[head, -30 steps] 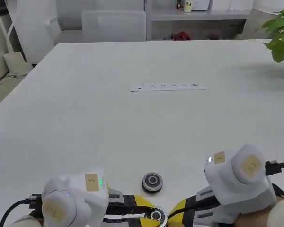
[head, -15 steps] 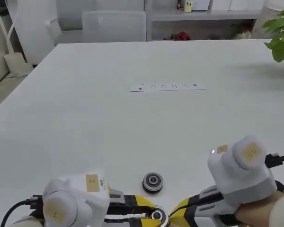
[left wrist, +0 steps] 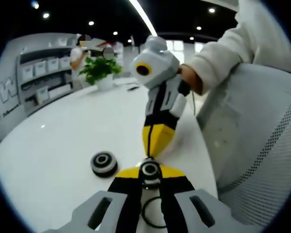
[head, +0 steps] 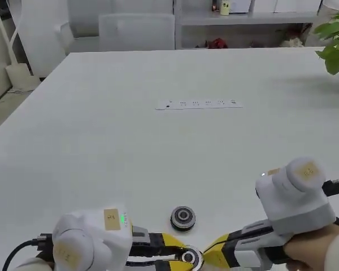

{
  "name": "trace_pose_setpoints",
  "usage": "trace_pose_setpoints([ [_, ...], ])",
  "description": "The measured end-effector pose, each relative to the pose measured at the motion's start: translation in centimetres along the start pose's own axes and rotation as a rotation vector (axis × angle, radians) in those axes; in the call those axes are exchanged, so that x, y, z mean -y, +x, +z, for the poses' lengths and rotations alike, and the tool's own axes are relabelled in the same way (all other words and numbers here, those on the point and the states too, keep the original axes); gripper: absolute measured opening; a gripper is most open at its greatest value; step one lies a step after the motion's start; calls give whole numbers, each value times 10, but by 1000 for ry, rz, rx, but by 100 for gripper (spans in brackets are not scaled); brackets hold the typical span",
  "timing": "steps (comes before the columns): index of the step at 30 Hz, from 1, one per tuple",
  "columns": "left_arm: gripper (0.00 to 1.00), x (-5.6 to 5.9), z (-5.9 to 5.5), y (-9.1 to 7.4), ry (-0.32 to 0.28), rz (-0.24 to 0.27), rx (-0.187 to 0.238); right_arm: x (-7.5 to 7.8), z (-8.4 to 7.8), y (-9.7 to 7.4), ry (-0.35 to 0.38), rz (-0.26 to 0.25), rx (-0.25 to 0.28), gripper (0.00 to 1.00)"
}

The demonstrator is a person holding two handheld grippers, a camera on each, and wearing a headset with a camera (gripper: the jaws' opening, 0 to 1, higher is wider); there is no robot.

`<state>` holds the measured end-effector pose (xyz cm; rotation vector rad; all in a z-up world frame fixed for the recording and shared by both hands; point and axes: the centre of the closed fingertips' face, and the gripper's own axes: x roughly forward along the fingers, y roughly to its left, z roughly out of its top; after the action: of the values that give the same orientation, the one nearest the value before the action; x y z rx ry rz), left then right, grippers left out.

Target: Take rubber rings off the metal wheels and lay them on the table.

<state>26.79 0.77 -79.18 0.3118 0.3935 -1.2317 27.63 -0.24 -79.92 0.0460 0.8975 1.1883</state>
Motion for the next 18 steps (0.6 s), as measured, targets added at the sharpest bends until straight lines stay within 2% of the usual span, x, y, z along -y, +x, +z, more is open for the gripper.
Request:
trace_pose_setpoints([
  [18, 13, 2, 1, 0, 5, 3, 0, -7, 1, 2, 8, 15, 6, 0],
])
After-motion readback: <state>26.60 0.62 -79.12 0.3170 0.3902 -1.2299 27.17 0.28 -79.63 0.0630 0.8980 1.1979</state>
